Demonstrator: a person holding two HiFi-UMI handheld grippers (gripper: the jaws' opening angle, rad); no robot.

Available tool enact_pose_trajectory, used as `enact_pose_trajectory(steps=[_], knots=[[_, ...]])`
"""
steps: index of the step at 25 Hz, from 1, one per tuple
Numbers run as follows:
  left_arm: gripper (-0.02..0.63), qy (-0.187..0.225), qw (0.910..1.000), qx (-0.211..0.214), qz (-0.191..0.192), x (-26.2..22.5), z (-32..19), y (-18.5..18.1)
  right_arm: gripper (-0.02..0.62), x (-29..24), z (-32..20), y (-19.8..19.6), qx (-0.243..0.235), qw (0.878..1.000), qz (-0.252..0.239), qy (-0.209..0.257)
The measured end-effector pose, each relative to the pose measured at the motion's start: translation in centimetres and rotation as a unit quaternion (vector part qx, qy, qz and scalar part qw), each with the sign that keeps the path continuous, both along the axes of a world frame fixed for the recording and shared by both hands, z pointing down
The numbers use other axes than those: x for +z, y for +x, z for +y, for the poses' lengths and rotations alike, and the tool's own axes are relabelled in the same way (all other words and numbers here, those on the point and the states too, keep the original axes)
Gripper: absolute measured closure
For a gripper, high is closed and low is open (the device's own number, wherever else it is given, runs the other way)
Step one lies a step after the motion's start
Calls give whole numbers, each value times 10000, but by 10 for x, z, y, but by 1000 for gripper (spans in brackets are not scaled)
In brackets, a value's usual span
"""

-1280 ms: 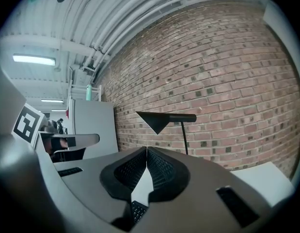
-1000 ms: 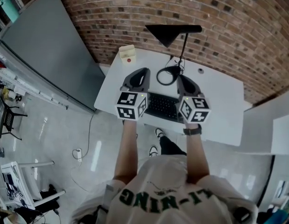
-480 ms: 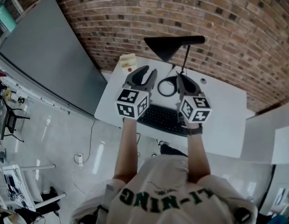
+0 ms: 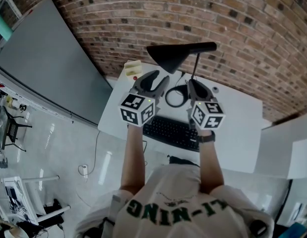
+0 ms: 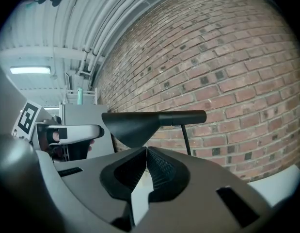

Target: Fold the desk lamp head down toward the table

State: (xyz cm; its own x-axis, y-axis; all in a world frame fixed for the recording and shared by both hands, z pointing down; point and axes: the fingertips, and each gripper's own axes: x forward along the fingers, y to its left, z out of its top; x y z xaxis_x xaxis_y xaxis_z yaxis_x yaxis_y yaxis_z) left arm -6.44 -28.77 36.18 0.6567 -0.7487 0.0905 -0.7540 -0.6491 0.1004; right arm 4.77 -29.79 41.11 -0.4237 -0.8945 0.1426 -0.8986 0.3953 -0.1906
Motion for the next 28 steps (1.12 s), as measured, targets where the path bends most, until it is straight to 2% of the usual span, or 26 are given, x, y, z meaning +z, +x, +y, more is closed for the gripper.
enact_pose_trajectory(steps=[10, 19, 23, 28], knots=[[451, -100, 9986, 332, 394, -2, -17, 23, 591, 1, -23, 7, -65, 10000, -4, -22], [454, -183, 9966, 262, 759, -4, -30, 29, 591, 7, -37, 11, -161, 9998, -25, -91], [476, -237, 9959, 256, 838, -4, -33, 28, 591, 7, -42, 7, -238, 9996, -57, -109], [535, -354, 9950, 285, 895, -2, -35, 29, 591, 9, -45, 5, -277, 9995, -85, -139]])
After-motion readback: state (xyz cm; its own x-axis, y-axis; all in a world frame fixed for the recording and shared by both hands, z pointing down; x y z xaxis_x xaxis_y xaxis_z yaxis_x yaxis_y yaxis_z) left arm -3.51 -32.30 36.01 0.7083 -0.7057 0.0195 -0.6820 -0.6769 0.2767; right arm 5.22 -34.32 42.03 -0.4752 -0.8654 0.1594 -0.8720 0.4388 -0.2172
